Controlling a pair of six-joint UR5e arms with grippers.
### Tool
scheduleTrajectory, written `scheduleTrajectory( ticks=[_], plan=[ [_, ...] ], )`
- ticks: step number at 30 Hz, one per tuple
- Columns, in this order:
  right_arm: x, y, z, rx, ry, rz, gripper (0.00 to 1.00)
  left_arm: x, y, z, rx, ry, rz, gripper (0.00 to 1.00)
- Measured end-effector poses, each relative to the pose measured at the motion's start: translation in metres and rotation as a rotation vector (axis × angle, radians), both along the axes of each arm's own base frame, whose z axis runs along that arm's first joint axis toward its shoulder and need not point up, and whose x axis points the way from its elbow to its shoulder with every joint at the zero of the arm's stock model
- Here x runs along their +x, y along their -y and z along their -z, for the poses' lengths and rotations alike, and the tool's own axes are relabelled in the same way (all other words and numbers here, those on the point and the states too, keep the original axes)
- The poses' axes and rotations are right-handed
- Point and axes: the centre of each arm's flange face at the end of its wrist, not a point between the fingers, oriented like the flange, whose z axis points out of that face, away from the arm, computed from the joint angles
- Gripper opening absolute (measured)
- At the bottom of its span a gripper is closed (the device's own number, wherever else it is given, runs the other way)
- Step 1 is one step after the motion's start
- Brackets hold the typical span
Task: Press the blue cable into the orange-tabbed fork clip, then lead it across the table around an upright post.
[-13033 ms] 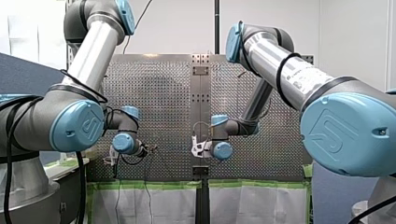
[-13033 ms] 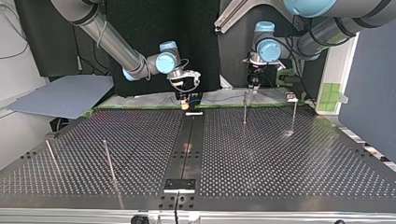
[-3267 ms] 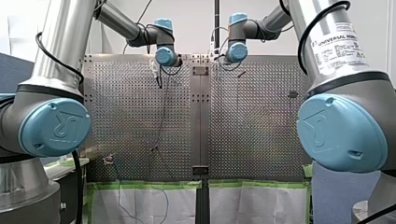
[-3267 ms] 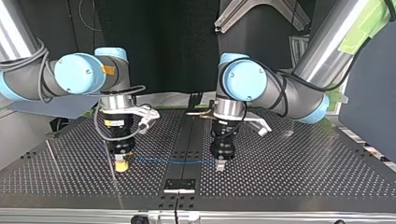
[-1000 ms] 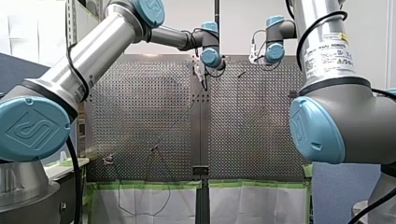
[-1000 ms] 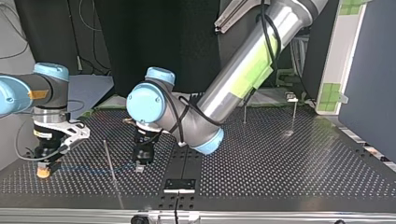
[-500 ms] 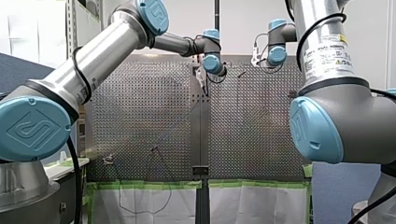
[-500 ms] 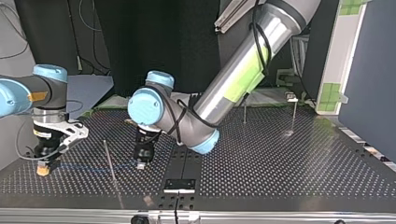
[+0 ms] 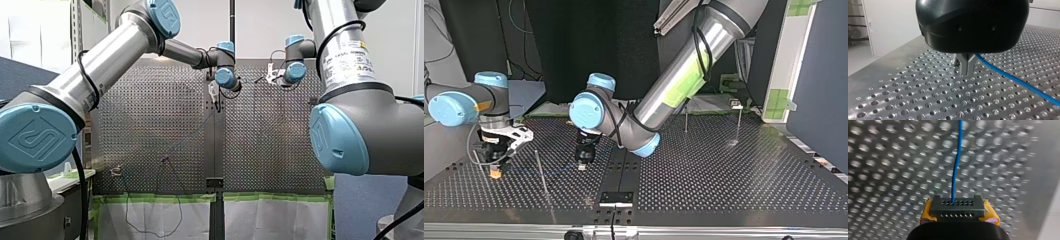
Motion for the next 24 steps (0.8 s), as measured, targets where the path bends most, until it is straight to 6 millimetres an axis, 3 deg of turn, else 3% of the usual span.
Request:
scheduleTrajectory(
  ticks=[9,11,12,14,15,16,18,19,20,24],
  plan=[
    [0.004,0.004,0.054,0.079,-0.007,-0.013,0.0,0.002,-0.003,0.001,0.002,-0.001,-0.01,0.02],
    [0.004,0.005,0.069,0.097,-0.015,-0.013,0.0,0.002,-0.003,0.001,0.007,-0.001,-0.013,0.17],
    [0.004,0.005,0.075,0.104,-0.019,-0.012,0.0,0.002,-0.003,0.001,0.013,0.001,-0.016,0.17],
    [0.004,0.005,0.089,0.119,-0.026,-0.012,0.0,0.002,-0.004,0.001,0.026,0.003,-0.024,0.47],
    [0.004,0.005,0.094,0.124,-0.028,-0.012,0.0,0.002,-0.005,0.001,0.034,0.005,-0.032,0.47],
    [0.004,0.005,0.1,0.128,-0.03,-0.013,0.0,0.002,-0.005,0.001,0.039,0.005,-0.038,0.57],
    [0.005,0.005,0.109,0.135,-0.032,-0.014,0.0,0.003,-0.007,0.001,0.046,0.006,-0.048,0.57],
    [0.005,0.006,0.115,0.14,-0.034,-0.014,0.0,0.003,-0.007,0.001,0.048,0.007,-0.051,0.88],
    [0.005,0.006,0.119,0.145,-0.037,-0.014,0.0,0.003,-0.007,0.002,0.05,0.007,-0.053,1.0],
    [0.005,0.005,0.136,0.164,-0.045,-0.012,0.0,0.003,-0.007,0.002,0.051,0.005,-0.057,1.0]
  ],
)
